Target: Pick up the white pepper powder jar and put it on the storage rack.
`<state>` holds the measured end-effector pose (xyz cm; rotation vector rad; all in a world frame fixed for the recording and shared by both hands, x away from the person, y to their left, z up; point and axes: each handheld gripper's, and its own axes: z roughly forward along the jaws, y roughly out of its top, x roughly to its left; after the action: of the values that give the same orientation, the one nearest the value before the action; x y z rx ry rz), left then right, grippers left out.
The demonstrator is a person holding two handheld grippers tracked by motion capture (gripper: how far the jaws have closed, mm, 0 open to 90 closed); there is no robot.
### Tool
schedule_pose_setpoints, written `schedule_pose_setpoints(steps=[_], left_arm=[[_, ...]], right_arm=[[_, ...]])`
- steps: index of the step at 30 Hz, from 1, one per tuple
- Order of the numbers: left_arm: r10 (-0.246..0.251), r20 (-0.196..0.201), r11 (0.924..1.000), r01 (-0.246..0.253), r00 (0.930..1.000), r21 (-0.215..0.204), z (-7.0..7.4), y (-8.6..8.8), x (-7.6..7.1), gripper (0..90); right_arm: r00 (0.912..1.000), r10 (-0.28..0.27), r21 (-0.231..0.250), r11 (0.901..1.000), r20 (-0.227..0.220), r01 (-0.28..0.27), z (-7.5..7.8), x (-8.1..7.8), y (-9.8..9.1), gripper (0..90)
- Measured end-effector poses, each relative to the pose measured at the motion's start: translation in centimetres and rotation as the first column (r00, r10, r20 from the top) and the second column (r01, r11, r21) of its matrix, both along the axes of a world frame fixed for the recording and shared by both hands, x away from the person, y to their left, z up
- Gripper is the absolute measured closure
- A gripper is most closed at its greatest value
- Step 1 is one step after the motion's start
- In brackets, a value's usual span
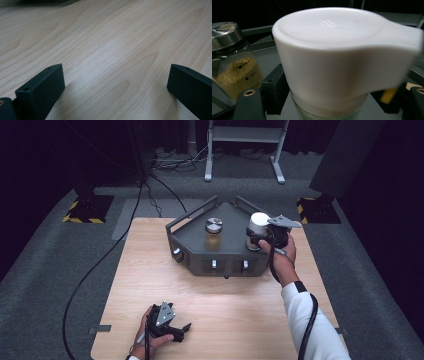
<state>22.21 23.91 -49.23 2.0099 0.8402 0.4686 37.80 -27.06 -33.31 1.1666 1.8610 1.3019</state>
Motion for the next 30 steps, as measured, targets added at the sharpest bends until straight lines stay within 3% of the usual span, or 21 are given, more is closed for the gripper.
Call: schedule_pose_setpoints(steps=[7,11,19,30], left_arm=[[0.000,0.000,1.0000,0.000,1.0000,0.000,0.0,0.0,0.0,1.2],[0.000,0.000,1.0000,0.000,1.0000,0.000,0.0,0.0,0.0,1.2],[0.000,0.000,1.0000,0.000,1.0000,0.000,0.0,0.0,0.0,1.2],[0.000,0.000,1.0000,0.000,1.0000,0.000,0.0,0.0,0.0,1.2]], right_arm=[[1.0000,0.001,-0.024,0.9997,-0.004,-0.001,0.5,-0.1,-0.3,10.1],[0.9999,0.011,-0.068,0.9976,-0.006,-0.011,1.3,-0.4,-0.5,5.9],[0.9995,0.008,-0.094,0.9955,0.031,-0.005,2.9,-2.0,-1.0,5.2],[0.9980,0.014,-0.073,0.9973,0.061,-0.009,4.3,-4.8,-3.3,5.3]])
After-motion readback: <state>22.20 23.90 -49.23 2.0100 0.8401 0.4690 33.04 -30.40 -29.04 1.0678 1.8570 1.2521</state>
